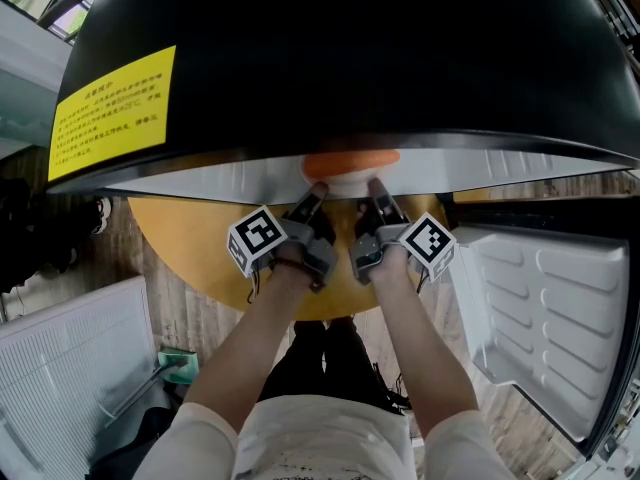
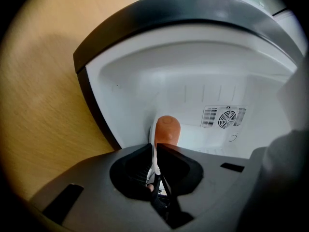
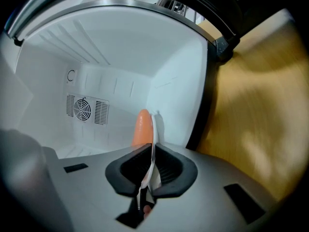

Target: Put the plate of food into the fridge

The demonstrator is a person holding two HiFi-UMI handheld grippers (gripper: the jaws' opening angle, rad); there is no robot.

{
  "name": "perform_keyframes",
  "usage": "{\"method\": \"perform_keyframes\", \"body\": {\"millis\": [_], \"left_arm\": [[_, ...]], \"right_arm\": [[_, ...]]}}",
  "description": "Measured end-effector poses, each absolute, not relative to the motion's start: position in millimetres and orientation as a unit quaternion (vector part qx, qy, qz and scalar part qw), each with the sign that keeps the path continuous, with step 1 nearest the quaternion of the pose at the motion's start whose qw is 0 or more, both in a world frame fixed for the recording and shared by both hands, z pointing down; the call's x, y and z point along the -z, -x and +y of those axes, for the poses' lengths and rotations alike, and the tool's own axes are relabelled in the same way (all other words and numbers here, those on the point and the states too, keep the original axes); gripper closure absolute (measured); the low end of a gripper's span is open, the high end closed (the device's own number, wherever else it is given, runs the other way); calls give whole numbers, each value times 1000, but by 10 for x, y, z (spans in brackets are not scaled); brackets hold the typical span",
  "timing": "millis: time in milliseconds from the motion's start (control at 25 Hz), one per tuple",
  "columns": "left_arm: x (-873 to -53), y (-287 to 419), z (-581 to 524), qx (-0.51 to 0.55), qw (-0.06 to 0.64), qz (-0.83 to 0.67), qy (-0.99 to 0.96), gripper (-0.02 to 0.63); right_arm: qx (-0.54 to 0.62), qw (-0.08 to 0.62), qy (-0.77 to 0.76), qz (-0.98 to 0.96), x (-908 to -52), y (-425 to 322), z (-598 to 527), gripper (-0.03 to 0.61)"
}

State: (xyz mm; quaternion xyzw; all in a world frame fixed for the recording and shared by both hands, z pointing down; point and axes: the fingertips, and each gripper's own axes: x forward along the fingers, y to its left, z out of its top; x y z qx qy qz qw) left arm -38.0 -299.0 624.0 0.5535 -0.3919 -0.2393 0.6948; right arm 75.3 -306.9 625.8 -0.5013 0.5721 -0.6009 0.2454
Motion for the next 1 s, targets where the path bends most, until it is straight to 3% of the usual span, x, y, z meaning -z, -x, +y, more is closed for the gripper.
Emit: {"method": "perform_keyframes", "body": {"millis": [560,680,1000], "left_arm": [[-6231,421,-2903,215,687,-397,-569,541],[-6223,431,-2872,212,687,-397,-571,538],[-6211,447,-2695,201,686,-393,-578,538]], "right_arm": [[593,234,515,573,-6238,-779,-2980,543],[597,239,511,570,-6249,-771,-2937,506],[603,235,501,575,-6195,-731,-2754,506]]}}
